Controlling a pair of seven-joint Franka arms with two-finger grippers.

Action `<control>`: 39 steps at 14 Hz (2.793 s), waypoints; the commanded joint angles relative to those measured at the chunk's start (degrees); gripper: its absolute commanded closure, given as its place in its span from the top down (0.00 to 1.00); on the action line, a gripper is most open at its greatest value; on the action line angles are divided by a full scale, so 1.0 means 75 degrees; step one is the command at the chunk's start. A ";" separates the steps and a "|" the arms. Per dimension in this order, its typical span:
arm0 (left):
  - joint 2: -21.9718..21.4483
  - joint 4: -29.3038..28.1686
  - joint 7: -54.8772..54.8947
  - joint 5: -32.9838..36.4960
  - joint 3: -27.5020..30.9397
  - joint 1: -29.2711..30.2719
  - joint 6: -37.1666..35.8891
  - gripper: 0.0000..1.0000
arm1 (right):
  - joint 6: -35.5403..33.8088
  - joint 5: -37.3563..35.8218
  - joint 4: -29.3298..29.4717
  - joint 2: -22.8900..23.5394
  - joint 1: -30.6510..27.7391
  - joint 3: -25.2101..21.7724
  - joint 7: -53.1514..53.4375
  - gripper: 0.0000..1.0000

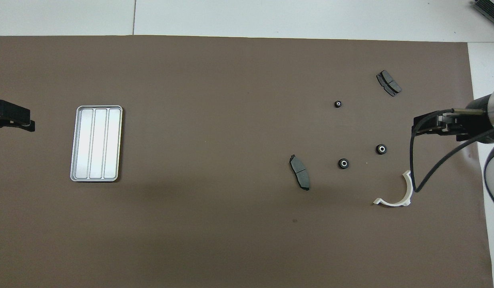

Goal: Pick bearing gear from pile to tray

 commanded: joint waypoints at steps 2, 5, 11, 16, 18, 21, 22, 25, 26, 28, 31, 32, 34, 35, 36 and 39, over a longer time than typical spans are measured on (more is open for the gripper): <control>-0.0144 -0.0133 0.0018 0.0151 -0.0025 0.0015 0.0100 1.00 | 0.1009 0.0175 -0.1011 -0.0325 -0.0127 0.0010 -0.0266 1.00; -0.0144 -0.0133 0.0018 0.0151 -0.0025 0.0015 0.0088 1.00 | 0.1854 0.0175 -0.1751 -0.0221 -0.0197 -0.0013 -0.0604 1.00; -0.0144 -0.0133 0.0018 0.0151 -0.0013 0.0015 0.0100 1.00 | 0.3554 0.0163 -0.2935 0.0294 -0.0478 -0.0013 -0.1297 1.00; -0.0144 -0.0133 0.0018 0.0151 -0.0025 0.0015 0.0100 1.00 | 0.5533 0.0163 -0.4107 0.0880 -0.0619 -0.0013 -0.1788 1.00; -0.0144 -0.0133 0.0018 0.0151 -0.0025 0.0015 0.0088 1.00 | 0.6003 0.0163 -0.4319 0.1079 -0.0748 -0.0013 -0.1976 1.00; -0.0144 -0.0133 0.0018 0.0151 -0.0025 0.0015 0.0088 1.00 | 0.6403 0.0151 -0.4320 0.1419 -0.0830 -0.0013 -0.2094 0.97; -0.0144 -0.0133 0.0018 0.0151 -0.0025 0.0015 0.0100 1.00 | 0.6508 0.0151 -0.4331 0.1501 -0.0830 -0.0013 -0.2094 0.95; -0.0144 -0.0133 0.0018 0.0151 -0.0025 0.0015 0.0088 1.00 | 0.6603 0.0163 -0.4390 0.1584 -0.0830 -0.0013 -0.2094 0.72; -0.0144 -0.0133 0.0018 0.0151 -0.0025 0.0015 0.0100 1.00 | 0.6615 0.0163 -0.4436 0.1572 -0.0830 -0.0013 -0.2094 0.68; -0.0132 -0.0133 0.0018 0.0151 -0.0025 0.0015 0.0100 1.00 | 0.6626 0.0151 -0.4507 0.1561 -0.0830 -0.0013 -0.2094 0.66; -0.0144 -0.0133 0.0018 0.0151 -0.0025 0.0015 0.0100 1.00 | 0.6860 0.0151 -0.4659 0.1537 -0.0819 -0.0013 -0.2118 0.64; -0.0144 -0.0133 0.0018 0.0151 -0.0025 0.0015 0.0100 1.00 | 0.6907 0.0151 -0.4671 0.1560 -0.0819 -0.0013 -0.2118 0.64; -0.0144 -0.0133 0.0018 0.0151 -0.0025 0.0015 0.0100 1.00 | 0.7012 0.0151 -0.4659 0.1596 -0.0819 -0.0013 -0.2118 0.58; -0.0144 -0.0133 0.0018 0.0151 -0.0025 0.0015 0.0100 1.00 | 0.7071 0.0151 -0.4671 0.1607 -0.0819 -0.0013 -0.2106 0.48; -0.0144 -0.0133 0.0018 0.0151 -0.0025 0.0015 0.0100 1.00 | 0.7060 0.0151 -0.4671 0.1619 -0.0819 -0.0013 -0.2094 0.32; -0.0144 -0.0133 0.0018 0.0151 -0.0013 0.0015 0.0100 1.00 | 0.7025 0.0151 -0.4636 0.1608 -0.0760 -0.0001 -0.2048 0.04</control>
